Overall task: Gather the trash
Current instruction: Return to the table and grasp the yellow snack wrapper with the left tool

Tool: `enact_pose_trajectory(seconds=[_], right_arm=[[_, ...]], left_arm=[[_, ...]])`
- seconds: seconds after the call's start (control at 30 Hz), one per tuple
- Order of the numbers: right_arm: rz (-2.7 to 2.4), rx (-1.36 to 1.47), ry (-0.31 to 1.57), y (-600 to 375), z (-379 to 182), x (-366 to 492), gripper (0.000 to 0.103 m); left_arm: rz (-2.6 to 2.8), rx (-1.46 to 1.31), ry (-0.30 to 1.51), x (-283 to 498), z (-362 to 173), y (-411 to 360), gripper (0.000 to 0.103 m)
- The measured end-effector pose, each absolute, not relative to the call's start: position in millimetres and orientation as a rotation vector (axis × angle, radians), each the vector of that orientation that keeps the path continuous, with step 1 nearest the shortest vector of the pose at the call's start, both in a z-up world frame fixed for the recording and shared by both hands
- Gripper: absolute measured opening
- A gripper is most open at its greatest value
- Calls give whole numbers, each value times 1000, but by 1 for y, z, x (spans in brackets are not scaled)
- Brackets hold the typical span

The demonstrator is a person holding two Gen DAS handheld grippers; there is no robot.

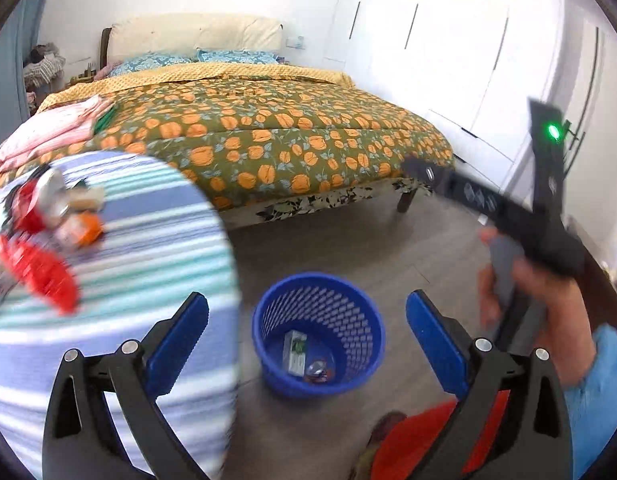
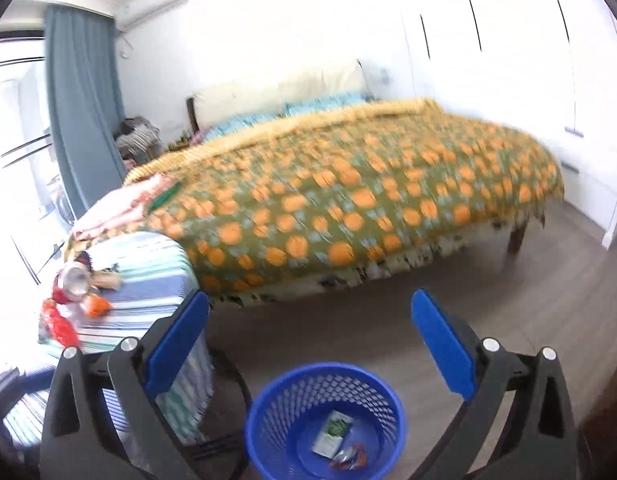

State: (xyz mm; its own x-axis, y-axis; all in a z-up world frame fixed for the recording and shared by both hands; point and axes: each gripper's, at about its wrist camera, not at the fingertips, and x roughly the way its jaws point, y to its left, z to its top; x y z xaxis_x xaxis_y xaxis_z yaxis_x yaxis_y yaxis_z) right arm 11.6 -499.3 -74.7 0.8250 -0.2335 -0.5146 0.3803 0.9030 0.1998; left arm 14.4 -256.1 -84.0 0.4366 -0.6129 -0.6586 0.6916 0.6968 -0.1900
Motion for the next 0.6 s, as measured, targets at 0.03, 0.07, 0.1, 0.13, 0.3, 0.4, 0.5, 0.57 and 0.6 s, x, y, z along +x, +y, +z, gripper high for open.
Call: enact_pose_trajectory(seconds=[0.03, 0.07, 0.1, 0.13, 0.3, 0.4, 0.5, 0.57, 0.6], right_arm=[[-323, 298, 510, -490, -72, 13, 99], [-302, 300, 513, -478, -70, 16, 98], [-259, 304, 515, -464, -70, 17, 99], [-221, 296, 530, -447, -70, 20, 98], [-34, 241, 636, -350, -84, 44, 98], [74, 188, 720, -287, -97, 61, 98], [147, 101, 801, -230, -112, 77, 98], [165, 64, 847, -201, -121, 93, 98], [171, 55, 866, -190, -126, 102, 98]], left_arm=[[-788, 102, 773, 13, -83, -242, 98], [-751, 90, 782, 12, -84, -225, 98], [-724, 79, 793, 13, -83, -210, 98], [-690, 66, 807, 13, -86, -192, 98], [-505, 51, 853, 32, -95, -105, 98], [-371, 56, 885, 51, -103, -61, 98], [-254, 53, 925, 68, -110, -21, 98], [-207, 46, 936, 76, -113, 4, 98], [-195, 43, 939, 80, -113, 12, 98]])
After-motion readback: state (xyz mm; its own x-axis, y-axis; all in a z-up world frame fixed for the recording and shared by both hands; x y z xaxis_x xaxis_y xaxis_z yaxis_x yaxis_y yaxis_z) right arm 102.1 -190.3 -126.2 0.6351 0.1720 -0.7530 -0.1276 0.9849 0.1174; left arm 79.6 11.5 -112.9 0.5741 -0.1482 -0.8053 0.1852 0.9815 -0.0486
